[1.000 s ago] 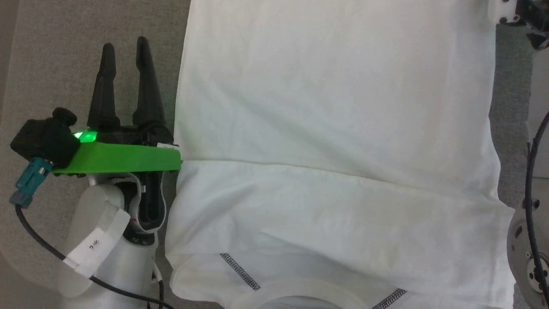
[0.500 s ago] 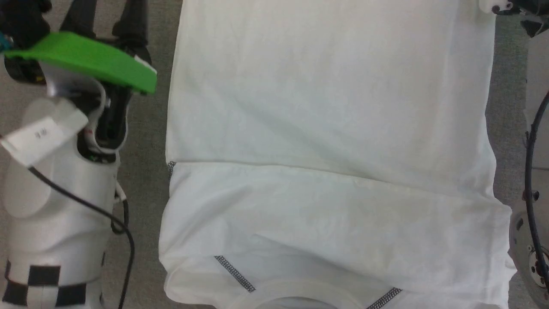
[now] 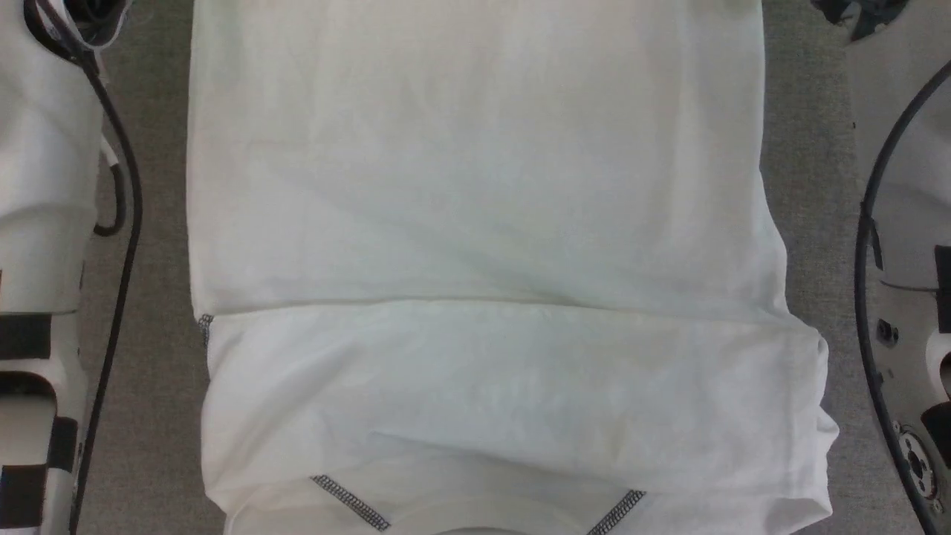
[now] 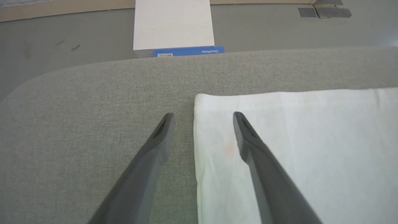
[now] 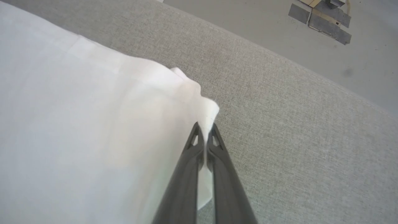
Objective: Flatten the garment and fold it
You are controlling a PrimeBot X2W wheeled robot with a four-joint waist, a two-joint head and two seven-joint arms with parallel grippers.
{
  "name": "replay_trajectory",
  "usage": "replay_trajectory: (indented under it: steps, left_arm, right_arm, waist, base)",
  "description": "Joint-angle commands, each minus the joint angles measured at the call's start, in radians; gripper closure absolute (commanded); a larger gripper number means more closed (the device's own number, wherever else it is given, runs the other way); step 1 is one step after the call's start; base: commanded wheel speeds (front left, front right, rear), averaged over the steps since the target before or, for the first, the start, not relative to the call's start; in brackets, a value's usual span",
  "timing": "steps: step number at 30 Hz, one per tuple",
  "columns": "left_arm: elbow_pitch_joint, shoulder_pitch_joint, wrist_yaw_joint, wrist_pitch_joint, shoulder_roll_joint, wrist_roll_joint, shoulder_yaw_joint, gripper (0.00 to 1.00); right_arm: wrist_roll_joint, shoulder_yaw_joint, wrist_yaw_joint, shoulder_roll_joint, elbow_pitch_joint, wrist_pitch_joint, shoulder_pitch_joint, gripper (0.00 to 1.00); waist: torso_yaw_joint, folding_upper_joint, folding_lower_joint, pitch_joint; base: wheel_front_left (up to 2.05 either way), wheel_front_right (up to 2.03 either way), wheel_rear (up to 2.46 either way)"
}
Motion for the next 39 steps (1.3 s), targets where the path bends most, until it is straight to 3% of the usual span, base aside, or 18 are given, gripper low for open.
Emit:
replay_trajectory:
  steps: [1,7,8,9,10,15,19,28,31,39]
  left_arm:
    - [0.027,-0.025,0.016,0.039,0.016,0.024,-0.015,0.0]
    - [0.083,-0.044,0.034,0.15,0.042,0.045,-0.049,0.0]
    - [0.085,-0.041,0.034,0.161,0.043,0.042,-0.051,0.04]
    - [0.086,-0.037,0.031,0.166,0.043,0.035,-0.049,0.69]
    - [0.083,-0.034,0.024,0.165,0.044,0.031,-0.049,1.0]
    - [0.053,-0.031,0.017,0.083,0.06,0.03,-0.031,1.0]
    - [0.039,-0.049,0.037,-0.024,0.063,0.043,-0.007,1.0]
    - [0.051,-0.126,0.081,-0.291,0.059,0.102,0.021,1.0]
    - [0.068,-0.147,0.067,-0.374,0.053,0.103,0.029,1.0]
    - [0.132,-0.093,-0.039,-0.473,0.033,0.069,0.004,1.0]
  right_arm:
    - [0.022,0.019,-0.001,0.002,-0.012,-0.01,-0.021,1.0]
    - [0.075,0.068,-0.001,-0.012,-0.041,-0.021,-0.025,1.0]
    - [0.08,0.072,-0.001,-0.016,-0.044,-0.023,-0.025,1.0]
    - [0.086,0.076,-0.001,-0.022,-0.046,-0.024,-0.025,1.0]
    - [0.091,0.078,-0.001,-0.025,-0.048,-0.026,-0.024,1.0]
    - [0.097,0.069,-0.001,-0.04,-0.061,-0.049,-0.024,1.0]
    - [0.086,0.042,-0.001,-0.048,-0.058,-0.095,-0.041,1.0]
    - [0.019,-0.087,-0.001,-0.036,-0.038,-0.293,-0.122,1.0]
    - [0.001,-0.113,-0.001,-0.029,-0.016,-0.362,-0.145,1.0]
    - [0.074,-0.077,-0.001,-0.036,0.05,-0.465,-0.098,1.0]
  waist:
    - [-0.038,0.0,-0.0001,0.035]
    - [-0.06,0.0,-0.0001,0.062]
    - [-0.06,0.0,-0.0001,0.065]
    - [-0.06,0.0,-0.0001,0.068]
    - [-0.059,0.0,-0.0001,0.07]
    - [-0.056,0.0,-0.0001,0.074]
    - [-0.049,0.0,-0.0001,0.067]
    - [-0.036,0.0,-0.0001,0.026]
    - [-0.033,0.0,-0.0001,0.005]
    - [-0.021,0.0,-0.0001,-0.104]
  base:
    - [0.0,0.0,0.0]
    - [0.0,0.0,0.0]
    - [0.0,0.0,0.0]
    - [0.0,0.0,0.0]
    - [0.0,0.0,0.0]
    - [0.0,0.0,0.0]
    - [0.0,0.0,0.0]
    - [0.0,0.0,0.0]
    - [0.0,0.0,0.0]
    - [0.0,0.0,0.0]
